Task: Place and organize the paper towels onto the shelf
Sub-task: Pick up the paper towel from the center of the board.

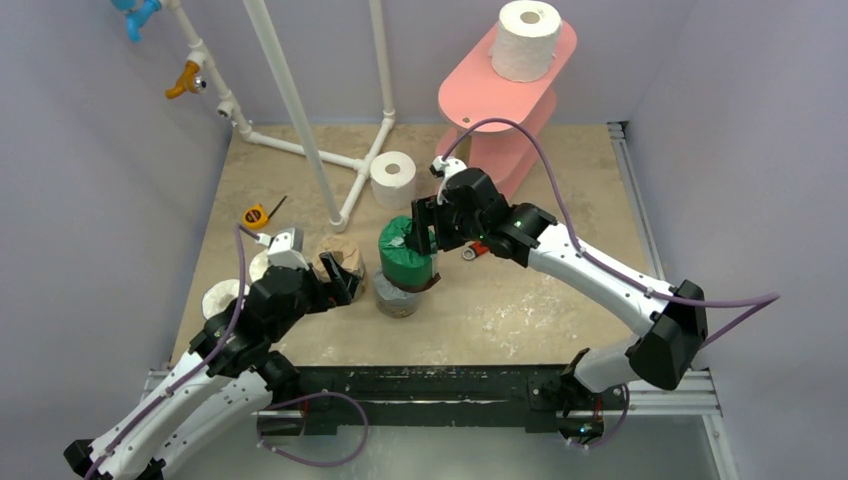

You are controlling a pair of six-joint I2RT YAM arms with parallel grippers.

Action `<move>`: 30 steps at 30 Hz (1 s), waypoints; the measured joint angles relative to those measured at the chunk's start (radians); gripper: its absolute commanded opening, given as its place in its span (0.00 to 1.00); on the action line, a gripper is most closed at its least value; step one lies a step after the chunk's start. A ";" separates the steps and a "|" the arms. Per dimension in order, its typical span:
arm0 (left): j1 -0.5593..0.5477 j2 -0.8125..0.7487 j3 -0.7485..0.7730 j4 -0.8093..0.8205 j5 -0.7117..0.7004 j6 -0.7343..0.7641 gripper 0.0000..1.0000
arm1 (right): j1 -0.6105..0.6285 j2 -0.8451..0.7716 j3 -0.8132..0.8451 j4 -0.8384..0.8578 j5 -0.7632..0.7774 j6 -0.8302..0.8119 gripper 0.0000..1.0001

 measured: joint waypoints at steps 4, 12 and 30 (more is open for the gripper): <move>0.000 -0.002 -0.011 0.003 0.000 0.000 0.93 | 0.005 0.020 0.000 0.000 0.008 -0.002 0.64; 0.000 -0.005 -0.014 0.003 -0.001 0.000 0.93 | 0.018 0.055 0.000 0.009 0.016 -0.002 0.48; 0.000 -0.016 -0.014 0.003 -0.005 0.000 0.93 | 0.021 0.003 0.009 -0.078 0.093 -0.010 0.36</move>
